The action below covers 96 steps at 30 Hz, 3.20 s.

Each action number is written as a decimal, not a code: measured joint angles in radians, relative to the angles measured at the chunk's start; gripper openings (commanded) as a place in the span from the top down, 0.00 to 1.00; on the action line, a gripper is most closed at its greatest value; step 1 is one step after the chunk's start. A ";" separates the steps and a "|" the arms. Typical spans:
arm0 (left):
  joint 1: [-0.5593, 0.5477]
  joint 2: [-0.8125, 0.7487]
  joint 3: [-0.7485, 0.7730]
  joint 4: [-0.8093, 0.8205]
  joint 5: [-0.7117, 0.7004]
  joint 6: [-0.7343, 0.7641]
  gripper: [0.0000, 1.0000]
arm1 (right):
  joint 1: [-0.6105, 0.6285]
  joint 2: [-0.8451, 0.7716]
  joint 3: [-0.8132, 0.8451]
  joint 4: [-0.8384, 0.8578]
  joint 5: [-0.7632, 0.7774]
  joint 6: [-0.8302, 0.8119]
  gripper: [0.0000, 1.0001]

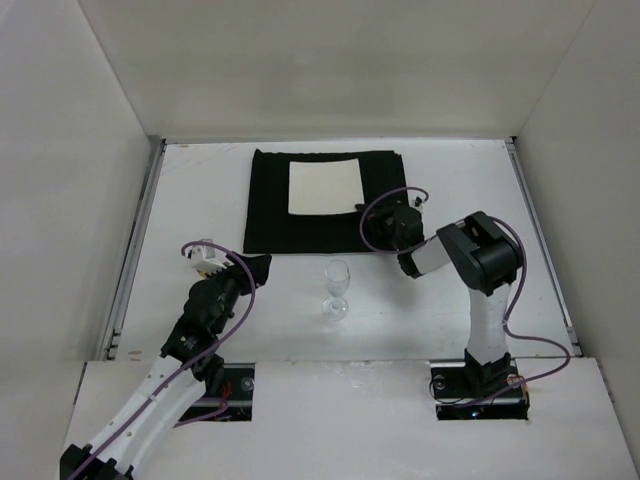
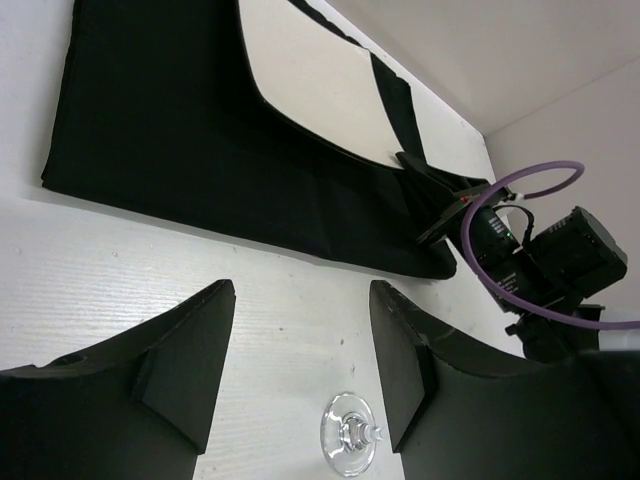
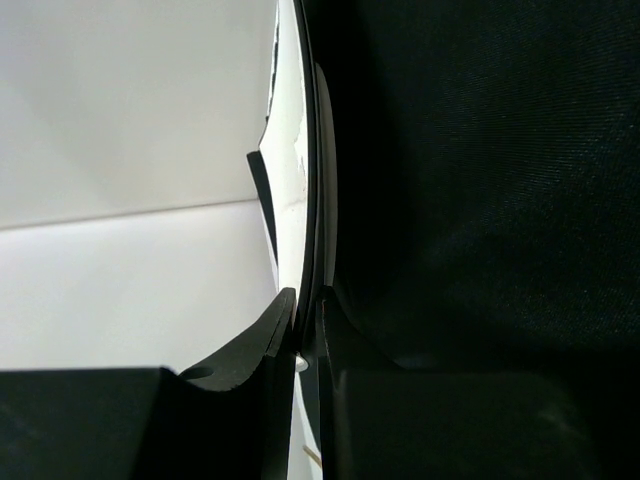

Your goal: Set the dinner table for one person

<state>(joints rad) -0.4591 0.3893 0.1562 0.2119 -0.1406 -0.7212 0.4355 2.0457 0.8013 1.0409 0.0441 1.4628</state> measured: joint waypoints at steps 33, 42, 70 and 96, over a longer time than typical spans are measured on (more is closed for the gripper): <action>-0.005 -0.001 0.000 -0.001 -0.003 0.000 0.47 | 0.031 -0.113 -0.130 0.163 0.117 -0.019 0.29; -0.005 -0.014 0.000 -0.013 -0.003 0.000 0.47 | 0.031 -0.203 -0.145 0.100 0.140 -0.027 0.32; -0.024 -0.032 0.000 -0.060 -0.029 0.020 0.79 | 0.558 -0.844 0.782 -1.747 0.426 -0.900 0.55; -0.026 -0.048 0.000 -0.080 -0.048 0.025 0.70 | 0.712 -0.550 0.888 -2.156 0.400 -1.000 0.57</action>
<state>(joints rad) -0.4850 0.3416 0.1562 0.1322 -0.1886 -0.6960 1.1473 1.4952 1.6897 -1.1152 0.4438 0.4625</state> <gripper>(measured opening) 0.295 0.445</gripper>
